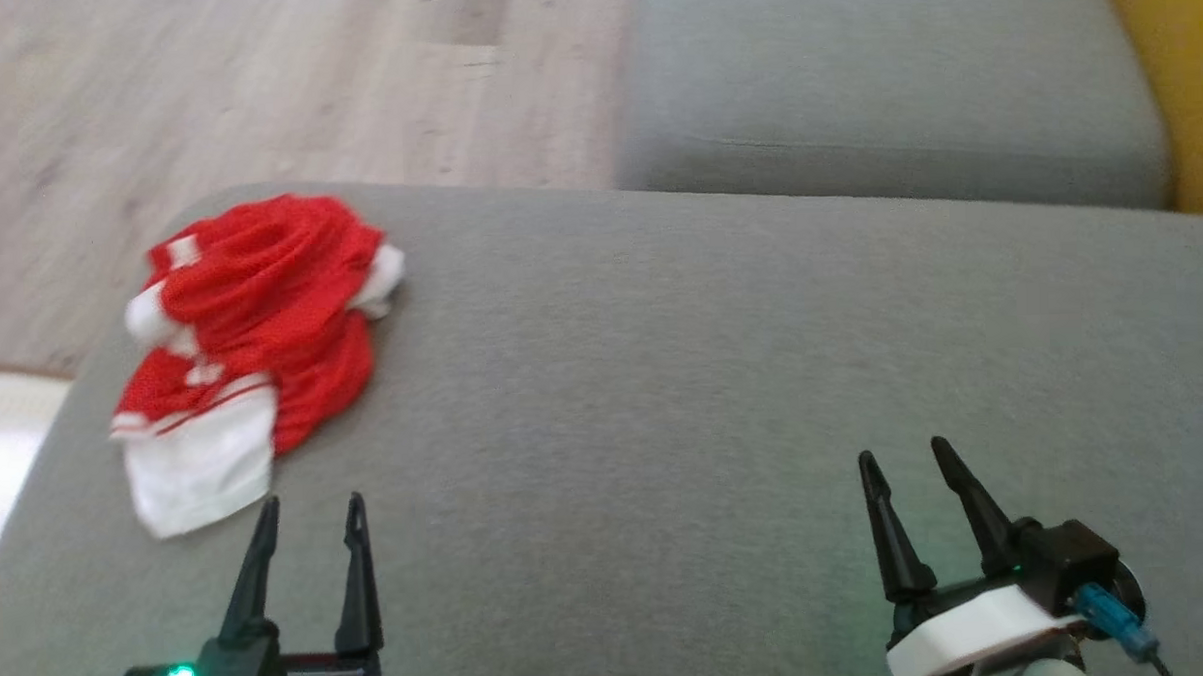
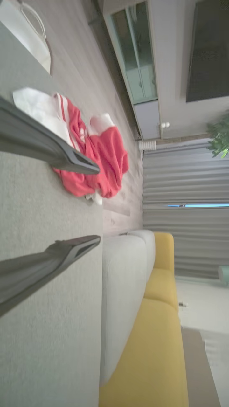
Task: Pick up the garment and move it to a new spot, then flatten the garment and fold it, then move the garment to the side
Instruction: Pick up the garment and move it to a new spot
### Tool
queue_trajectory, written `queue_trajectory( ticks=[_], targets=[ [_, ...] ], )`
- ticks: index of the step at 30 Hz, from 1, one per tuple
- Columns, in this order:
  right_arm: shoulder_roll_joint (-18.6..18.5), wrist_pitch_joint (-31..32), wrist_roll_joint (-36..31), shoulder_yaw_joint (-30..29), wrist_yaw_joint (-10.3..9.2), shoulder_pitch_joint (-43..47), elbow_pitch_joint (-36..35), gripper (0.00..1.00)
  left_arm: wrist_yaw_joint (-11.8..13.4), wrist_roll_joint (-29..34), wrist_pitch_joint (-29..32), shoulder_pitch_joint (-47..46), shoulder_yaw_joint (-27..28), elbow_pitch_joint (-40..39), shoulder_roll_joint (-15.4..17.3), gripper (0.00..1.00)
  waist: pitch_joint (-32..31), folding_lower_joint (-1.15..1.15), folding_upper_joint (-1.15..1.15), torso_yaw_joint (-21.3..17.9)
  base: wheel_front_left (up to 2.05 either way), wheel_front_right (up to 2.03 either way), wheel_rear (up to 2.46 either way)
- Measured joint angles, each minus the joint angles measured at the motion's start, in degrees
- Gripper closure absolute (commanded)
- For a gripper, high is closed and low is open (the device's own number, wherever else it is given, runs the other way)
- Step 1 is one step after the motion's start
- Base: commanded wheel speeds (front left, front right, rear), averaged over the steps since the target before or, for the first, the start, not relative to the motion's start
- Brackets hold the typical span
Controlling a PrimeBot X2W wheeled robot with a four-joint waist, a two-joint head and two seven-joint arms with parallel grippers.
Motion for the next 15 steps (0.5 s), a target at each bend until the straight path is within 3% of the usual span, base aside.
queue_trajectory(
  ticks=[9,15],
  targets=[
    [0.00,0.00,0.43,0.74,0.00,-0.17,0.00,0.00,0.04,0.42,0.00,0.10,2.87,-0.37,1.59,0.00,-0.01,0.00,0.00,10.04,0.00,0.00,0.00],
    [0.01,0.00,0.42,0.90,0.00,-0.19,0.00,0.00,0.04,-0.20,0.00,1.67,5.24,-1.29,1.87,0.00,0.01,0.00,0.00,14.74,0.00,0.00,0.00]
  ],
)
